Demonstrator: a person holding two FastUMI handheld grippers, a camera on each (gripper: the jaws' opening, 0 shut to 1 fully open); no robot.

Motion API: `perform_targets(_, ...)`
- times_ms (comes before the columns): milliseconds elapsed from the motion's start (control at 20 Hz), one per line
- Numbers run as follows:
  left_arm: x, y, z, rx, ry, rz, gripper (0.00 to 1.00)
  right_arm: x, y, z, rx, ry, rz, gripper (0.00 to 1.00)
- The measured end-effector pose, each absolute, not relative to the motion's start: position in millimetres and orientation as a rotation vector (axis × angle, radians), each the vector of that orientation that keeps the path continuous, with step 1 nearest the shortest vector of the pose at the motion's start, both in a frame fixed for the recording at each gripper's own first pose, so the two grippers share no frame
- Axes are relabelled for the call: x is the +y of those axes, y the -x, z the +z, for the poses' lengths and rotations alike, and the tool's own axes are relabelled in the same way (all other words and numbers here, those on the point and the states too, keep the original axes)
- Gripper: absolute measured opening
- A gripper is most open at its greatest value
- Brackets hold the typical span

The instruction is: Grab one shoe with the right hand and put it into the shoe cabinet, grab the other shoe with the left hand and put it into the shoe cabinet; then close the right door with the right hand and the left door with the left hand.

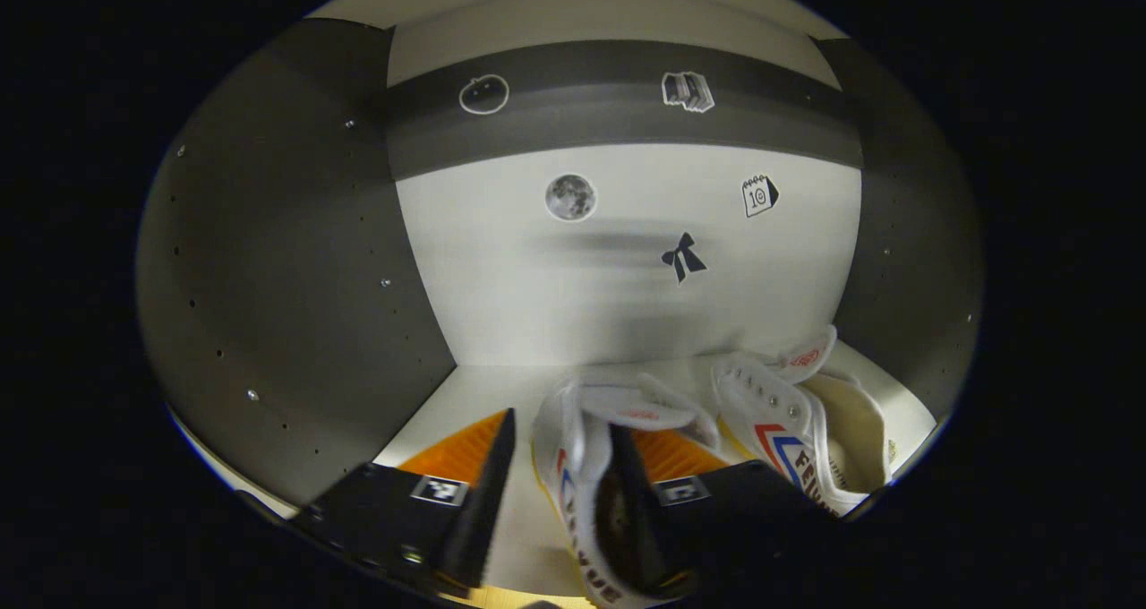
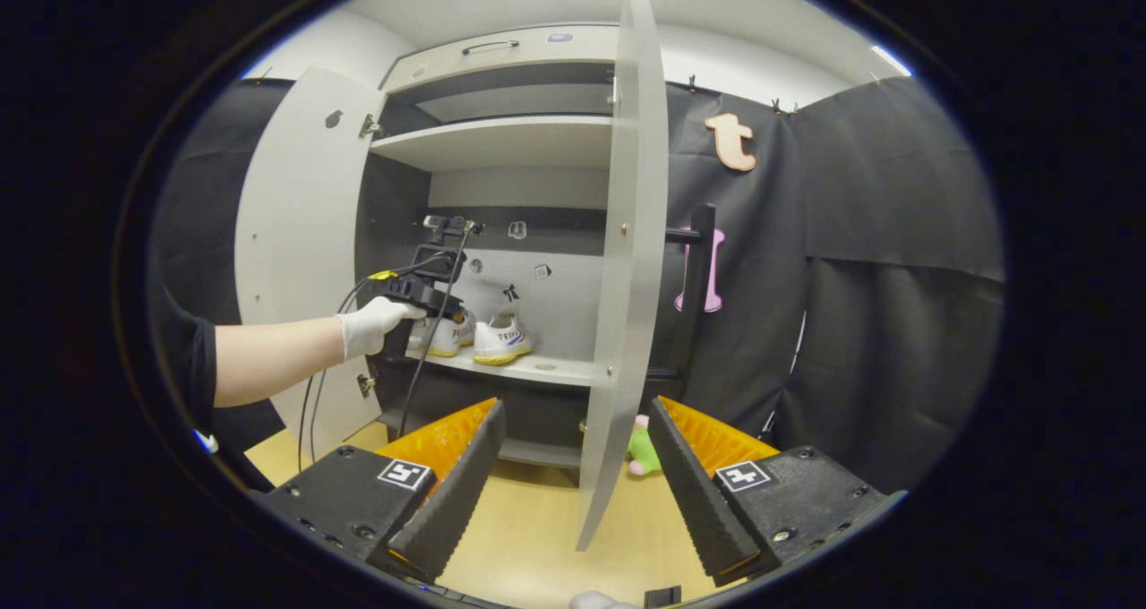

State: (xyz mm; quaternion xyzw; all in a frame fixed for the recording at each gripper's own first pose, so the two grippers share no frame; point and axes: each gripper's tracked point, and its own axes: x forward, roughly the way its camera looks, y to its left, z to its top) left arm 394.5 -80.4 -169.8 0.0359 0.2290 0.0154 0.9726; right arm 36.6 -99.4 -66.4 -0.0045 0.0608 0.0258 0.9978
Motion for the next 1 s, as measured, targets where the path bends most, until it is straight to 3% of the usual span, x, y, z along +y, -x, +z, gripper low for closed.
perform_targets(50, -75.7, -393.3, -167.8, 0.458, -0.071, 0.043, 0.81, -98.9, -36.7, -66.4, 0.121, 0.008, 0.052, 1.00)
perform_targets(100, -70.6, -389.8, -166.0, 0.454, -0.064, 0.054, 0.87, -98.5, -36.8, -66.9, 0.121, 0.006, 0.053, 1.00)
perform_targets(150, -70.2, -386.7, -164.3, 0.449, -0.042, 0.050, 1.00, -97.5, -36.5, -66.7, 0.120, 0.004, 0.054, 1.00)
perform_targets(200, -70.1, -382.9, -162.0, 0.442, -0.022, 0.046, 0.92, -96.9, -36.1, -65.4, 0.117, 0.002, 0.054, 1.00)
perform_targets(500, -73.0, -341.5, -126.7, 0.327, -0.028, 0.017, 0.97, -92.1, -31.4, -57.5, 0.092, 0.004, 0.056, 1.00)
perform_targets(900, -78.7, -235.7, -55.8, 0.127, -0.009, -0.016, 0.96, -84.1, -18.2, -42.9, 0.052, -0.003, 0.049, 1.00)
perform_targets(950, -77.6, -222.0, -47.7, 0.110, -0.013, -0.015, 1.00, -81.9, -15.8, -41.5, 0.050, -0.006, 0.051, 1.00)
perform_targets(1000, -77.3, -205.6, -41.5, 0.089, -0.015, -0.016, 0.96, -80.8, -14.4, -39.2, 0.043, -0.008, 0.051, 1.00)
